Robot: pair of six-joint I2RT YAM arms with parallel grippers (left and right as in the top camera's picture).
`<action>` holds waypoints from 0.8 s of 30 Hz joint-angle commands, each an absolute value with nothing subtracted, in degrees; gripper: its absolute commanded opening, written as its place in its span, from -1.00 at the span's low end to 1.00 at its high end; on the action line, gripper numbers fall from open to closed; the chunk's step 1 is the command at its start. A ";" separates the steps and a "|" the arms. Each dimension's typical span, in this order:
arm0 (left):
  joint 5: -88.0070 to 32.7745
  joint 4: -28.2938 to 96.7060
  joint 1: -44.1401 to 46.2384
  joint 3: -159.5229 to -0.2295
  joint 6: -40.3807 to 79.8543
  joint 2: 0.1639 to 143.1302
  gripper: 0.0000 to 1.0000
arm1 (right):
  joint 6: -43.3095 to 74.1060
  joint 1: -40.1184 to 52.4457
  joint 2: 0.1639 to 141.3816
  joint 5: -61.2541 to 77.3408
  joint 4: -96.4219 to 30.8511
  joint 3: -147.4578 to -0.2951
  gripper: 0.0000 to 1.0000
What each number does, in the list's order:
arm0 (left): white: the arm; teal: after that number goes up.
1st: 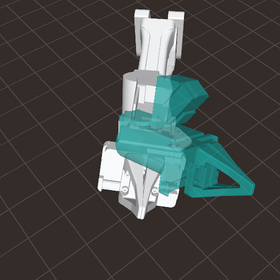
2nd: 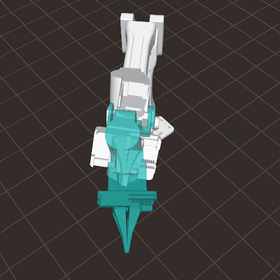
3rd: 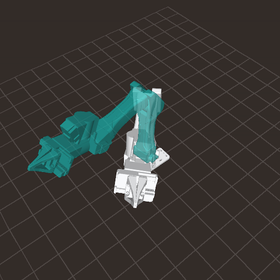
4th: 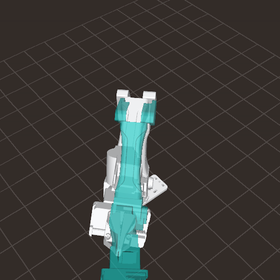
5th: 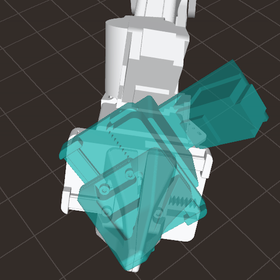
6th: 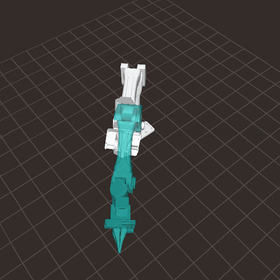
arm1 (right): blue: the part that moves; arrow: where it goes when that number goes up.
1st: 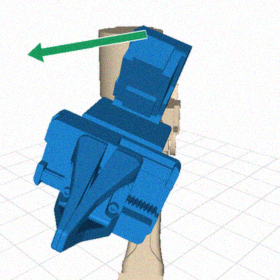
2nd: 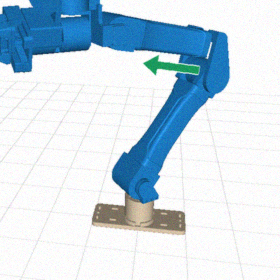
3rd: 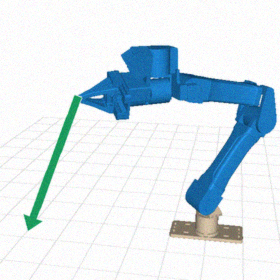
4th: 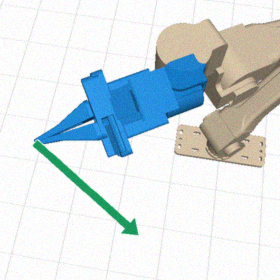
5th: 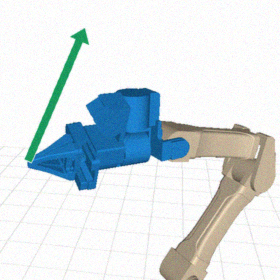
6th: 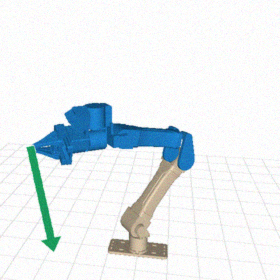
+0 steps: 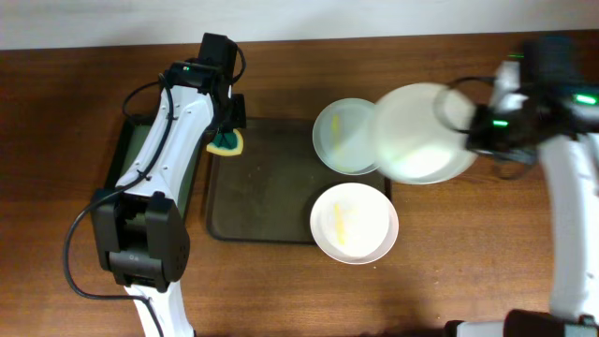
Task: Clean dirty plates on tray and stack at the side
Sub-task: 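Carry the cleaned plate right and set it on the table, then release the plate and move the right gripper to the bottom plate's rim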
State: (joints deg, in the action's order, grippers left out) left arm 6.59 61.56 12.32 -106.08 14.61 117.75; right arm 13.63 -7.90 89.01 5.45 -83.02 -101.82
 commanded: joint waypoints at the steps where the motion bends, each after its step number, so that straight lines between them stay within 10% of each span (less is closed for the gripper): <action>1: 6.35 61.56 12.21 -106.91 14.94 117.62 -1.00 | 9.58 -22.39 85.89 13.30 -80.71 -95.11 -0.92; 9: 6.35 61.56 12.21 -106.91 14.94 117.62 -1.00 | 12.73 -30.79 85.95 15.14 -45.76 -58.94 -0.92; 19: 6.35 61.58 12.21 -106.91 14.94 117.62 -1.00 | 14.00 -28.29 92.40 13.19 -27.77 -49.54 -0.88; 24: 6.37 61.60 12.21 -106.91 14.92 117.62 -1.00 | 14.00 -26.22 93.27 13.39 -29.93 -53.17 0.00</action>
